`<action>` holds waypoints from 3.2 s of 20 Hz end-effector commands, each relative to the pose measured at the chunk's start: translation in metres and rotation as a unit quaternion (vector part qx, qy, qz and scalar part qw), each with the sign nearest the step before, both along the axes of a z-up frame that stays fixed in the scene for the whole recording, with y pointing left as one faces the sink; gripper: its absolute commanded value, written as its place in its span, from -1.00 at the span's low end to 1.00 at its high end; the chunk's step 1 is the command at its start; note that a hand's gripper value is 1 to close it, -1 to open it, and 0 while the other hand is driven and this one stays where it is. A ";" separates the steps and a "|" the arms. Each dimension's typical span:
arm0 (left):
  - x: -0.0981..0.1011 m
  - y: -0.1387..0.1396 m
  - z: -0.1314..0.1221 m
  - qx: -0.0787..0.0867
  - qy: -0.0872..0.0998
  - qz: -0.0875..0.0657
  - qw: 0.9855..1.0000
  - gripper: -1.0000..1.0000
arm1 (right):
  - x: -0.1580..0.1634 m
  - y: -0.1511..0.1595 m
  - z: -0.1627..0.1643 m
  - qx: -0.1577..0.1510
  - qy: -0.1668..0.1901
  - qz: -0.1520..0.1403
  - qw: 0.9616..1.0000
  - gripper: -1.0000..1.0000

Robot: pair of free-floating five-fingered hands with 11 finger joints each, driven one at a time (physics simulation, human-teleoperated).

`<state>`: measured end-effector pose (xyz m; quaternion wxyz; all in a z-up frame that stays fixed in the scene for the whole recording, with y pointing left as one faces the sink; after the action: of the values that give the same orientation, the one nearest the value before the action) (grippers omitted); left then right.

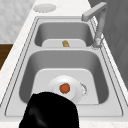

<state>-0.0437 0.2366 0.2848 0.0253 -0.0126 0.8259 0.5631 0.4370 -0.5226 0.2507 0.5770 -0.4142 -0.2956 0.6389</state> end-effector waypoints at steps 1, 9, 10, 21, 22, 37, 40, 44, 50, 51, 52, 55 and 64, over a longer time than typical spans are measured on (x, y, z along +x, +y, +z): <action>0.000 0.000 0.000 0.000 0.000 0.000 1.000 0.00 | 0.000 -0.001 0.013 -0.020 -0.018 0.025 0.999 1.00; 0.000 0.000 0.000 0.000 0.000 0.000 1.000 0.00 | -0.009 0.000 0.019 -0.032 -0.031 0.031 0.999 1.00; 0.000 0.000 0.000 0.000 0.000 0.000 1.000 0.00 | -0.007 0.000 0.019 -0.036 -0.037 0.034 0.998 1.00; 0.000 0.000 0.000 0.000 0.000 0.000 1.000 0.00 | -0.003 0.000 -0.033 -0.028 -0.045 0.021 0.998 1.00; 0.000 0.000 0.000 0.000 0.000 0.000 1.000 0.00 | 0.000 -0.001 -0.035 -0.023 -0.041 0.022 0.999 1.00; 0.000 0.000 0.000 0.000 0.000 0.000 1.000 0.00 | 0.027 -0.017 -0.020 0.019 0.031 0.016 0.999 1.00; 0.000 0.000 0.000 0.000 0.000 0.000 1.000 0.00 | 0.020 -0.014 -0.010 -0.008 0.007 0.024 1.000 -1.00; 0.000 0.000 0.000 0.000 0.000 0.000 1.000 0.00 | 0.011 -0.019 0.000 -0.025 -0.046 0.026 0.998 -1.00; 0.000 0.000 0.000 0.000 0.000 0.000 1.000 0.00 | -0.004 -0.020 0.007 -0.032 -0.067 0.030 0.997 -1.00; 0.000 0.000 0.000 0.000 0.000 0.000 1.000 0.00 | -0.007 -0.020 0.010 -0.033 -0.072 0.029 0.996 -1.00; 0.000 0.000 0.000 0.000 0.000 0.000 1.000 0.00 | -0.009 -0.019 0.013 -0.034 -0.075 0.028 0.996 -1.00; 0.000 0.000 0.000 0.000 0.000 0.000 1.000 0.00 | -0.016 -0.021 0.024 -0.033 -0.067 0.027 0.997 -1.00; 0.000 0.000 0.000 0.000 0.000 0.000 1.000 0.00 | -0.038 -0.050 0.060 -0.006 -0.044 0.027 0.999 -1.00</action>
<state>-0.0437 0.2366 0.2848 0.0253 -0.0126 0.8259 0.5631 0.4053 -0.5599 0.3020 0.5236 -0.4458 -0.3242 0.6496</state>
